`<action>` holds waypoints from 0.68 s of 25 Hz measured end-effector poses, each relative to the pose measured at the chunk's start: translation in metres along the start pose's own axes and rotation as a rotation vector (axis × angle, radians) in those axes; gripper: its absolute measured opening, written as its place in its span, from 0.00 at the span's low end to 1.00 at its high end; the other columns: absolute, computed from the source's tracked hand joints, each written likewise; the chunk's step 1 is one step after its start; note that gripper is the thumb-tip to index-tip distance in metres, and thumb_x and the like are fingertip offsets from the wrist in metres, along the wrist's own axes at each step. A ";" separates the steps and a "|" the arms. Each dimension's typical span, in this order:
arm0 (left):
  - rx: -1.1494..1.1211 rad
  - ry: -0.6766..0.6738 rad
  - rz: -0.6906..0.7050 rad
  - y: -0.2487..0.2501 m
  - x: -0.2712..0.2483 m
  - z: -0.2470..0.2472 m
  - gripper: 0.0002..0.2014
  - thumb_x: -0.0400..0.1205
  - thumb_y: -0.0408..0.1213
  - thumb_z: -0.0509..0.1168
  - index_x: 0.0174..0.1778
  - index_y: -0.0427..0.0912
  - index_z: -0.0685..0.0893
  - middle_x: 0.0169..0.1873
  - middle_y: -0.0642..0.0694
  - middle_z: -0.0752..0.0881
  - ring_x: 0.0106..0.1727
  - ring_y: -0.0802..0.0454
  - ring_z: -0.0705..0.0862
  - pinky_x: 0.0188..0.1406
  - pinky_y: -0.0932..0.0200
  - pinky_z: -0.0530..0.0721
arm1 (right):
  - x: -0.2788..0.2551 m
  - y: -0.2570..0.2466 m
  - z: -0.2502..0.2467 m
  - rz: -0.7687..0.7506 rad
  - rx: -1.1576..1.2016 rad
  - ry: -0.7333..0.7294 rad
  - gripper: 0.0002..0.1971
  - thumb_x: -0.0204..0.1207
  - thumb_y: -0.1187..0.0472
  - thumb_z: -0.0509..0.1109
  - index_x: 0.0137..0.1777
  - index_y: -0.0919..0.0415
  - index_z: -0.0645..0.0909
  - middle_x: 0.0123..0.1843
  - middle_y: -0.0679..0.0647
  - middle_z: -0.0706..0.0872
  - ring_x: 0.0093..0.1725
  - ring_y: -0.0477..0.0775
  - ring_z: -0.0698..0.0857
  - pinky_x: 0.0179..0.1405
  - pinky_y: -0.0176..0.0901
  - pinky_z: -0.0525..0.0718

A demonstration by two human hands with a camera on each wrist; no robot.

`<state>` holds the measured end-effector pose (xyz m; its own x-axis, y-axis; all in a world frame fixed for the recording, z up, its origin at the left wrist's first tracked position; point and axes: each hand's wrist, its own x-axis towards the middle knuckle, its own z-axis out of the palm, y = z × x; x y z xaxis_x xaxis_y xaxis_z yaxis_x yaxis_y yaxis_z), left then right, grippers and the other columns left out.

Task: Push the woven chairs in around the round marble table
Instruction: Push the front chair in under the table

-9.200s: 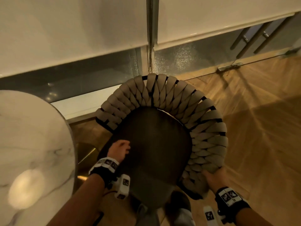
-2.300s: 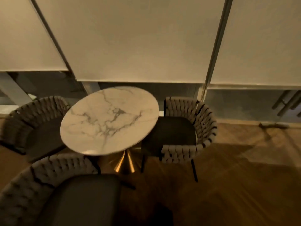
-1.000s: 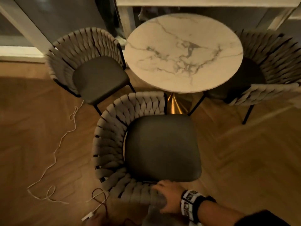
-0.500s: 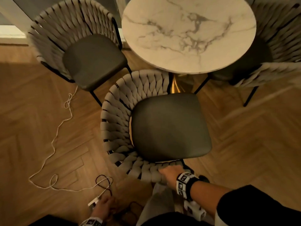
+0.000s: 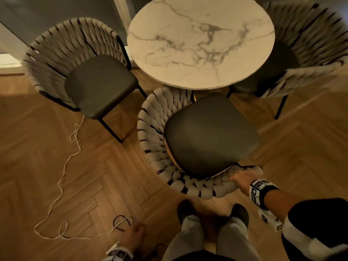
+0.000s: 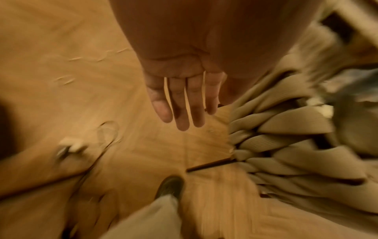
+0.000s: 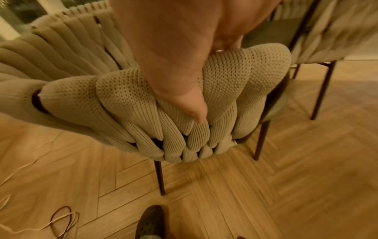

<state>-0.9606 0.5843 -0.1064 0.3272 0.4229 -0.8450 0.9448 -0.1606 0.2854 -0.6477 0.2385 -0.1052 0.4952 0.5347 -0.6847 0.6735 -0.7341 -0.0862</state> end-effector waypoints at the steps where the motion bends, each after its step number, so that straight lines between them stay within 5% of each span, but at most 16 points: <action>1: 0.044 0.008 0.070 0.023 -0.003 -0.006 0.06 0.83 0.39 0.66 0.49 0.45 0.87 0.41 0.41 0.91 0.40 0.47 0.87 0.51 0.46 0.88 | -0.004 -0.003 -0.003 0.001 -0.019 -0.042 0.27 0.77 0.66 0.64 0.68 0.34 0.75 0.72 0.42 0.80 0.73 0.52 0.76 0.71 0.55 0.72; 3: 0.262 0.028 0.234 0.076 -0.003 -0.017 0.08 0.84 0.44 0.61 0.55 0.51 0.83 0.48 0.47 0.89 0.45 0.51 0.87 0.49 0.53 0.86 | -0.009 0.001 0.005 0.024 -0.040 -0.043 0.28 0.76 0.65 0.65 0.70 0.35 0.73 0.75 0.42 0.77 0.75 0.52 0.74 0.72 0.58 0.69; 5: 0.525 0.188 0.430 0.127 -0.001 -0.030 0.14 0.83 0.43 0.60 0.65 0.54 0.78 0.57 0.49 0.85 0.52 0.51 0.86 0.49 0.56 0.84 | -0.011 -0.006 0.000 0.056 -0.040 -0.087 0.23 0.74 0.60 0.70 0.66 0.39 0.78 0.71 0.46 0.81 0.73 0.56 0.76 0.69 0.60 0.70; 7: 0.760 0.407 0.656 0.164 0.014 -0.040 0.28 0.78 0.35 0.65 0.75 0.53 0.69 0.69 0.46 0.77 0.64 0.45 0.81 0.56 0.51 0.85 | -0.017 -0.023 -0.005 0.076 -0.147 0.023 0.19 0.61 0.52 0.80 0.53 0.44 0.84 0.57 0.51 0.87 0.60 0.58 0.83 0.60 0.59 0.76; 9: 1.005 0.498 0.789 0.202 0.034 -0.050 0.39 0.73 0.31 0.69 0.80 0.52 0.62 0.79 0.40 0.66 0.79 0.38 0.67 0.71 0.41 0.78 | -0.022 -0.047 -0.003 0.000 -0.127 0.048 0.25 0.56 0.44 0.77 0.55 0.45 0.83 0.56 0.52 0.86 0.58 0.60 0.83 0.63 0.63 0.74; 12: 1.436 0.365 0.771 0.238 0.070 -0.054 0.39 0.76 0.37 0.69 0.83 0.53 0.59 0.86 0.41 0.53 0.87 0.35 0.47 0.82 0.30 0.52 | -0.020 -0.095 0.009 -0.087 0.050 0.061 0.34 0.64 0.34 0.61 0.69 0.47 0.73 0.65 0.55 0.83 0.66 0.65 0.78 0.73 0.69 0.61; 15: 1.709 0.270 0.706 0.234 0.085 -0.045 0.29 0.79 0.48 0.64 0.79 0.53 0.69 0.83 0.43 0.64 0.85 0.38 0.54 0.82 0.31 0.48 | -0.006 -0.123 0.022 0.033 0.112 0.059 0.32 0.69 0.37 0.67 0.72 0.46 0.68 0.67 0.56 0.82 0.69 0.65 0.76 0.74 0.75 0.55; 17: 1.680 0.280 0.728 0.220 0.084 -0.043 0.25 0.79 0.50 0.64 0.74 0.53 0.74 0.78 0.41 0.72 0.81 0.40 0.64 0.81 0.34 0.52 | -0.004 -0.130 0.026 0.087 0.113 0.082 0.27 0.70 0.42 0.68 0.69 0.47 0.72 0.63 0.57 0.84 0.66 0.66 0.79 0.69 0.73 0.62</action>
<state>-0.7241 0.6229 -0.0951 0.7705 -0.0387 -0.6363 -0.3158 -0.8903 -0.3282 -0.7511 0.3213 -0.1101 0.5949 0.4962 -0.6323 0.5626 -0.8189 -0.1133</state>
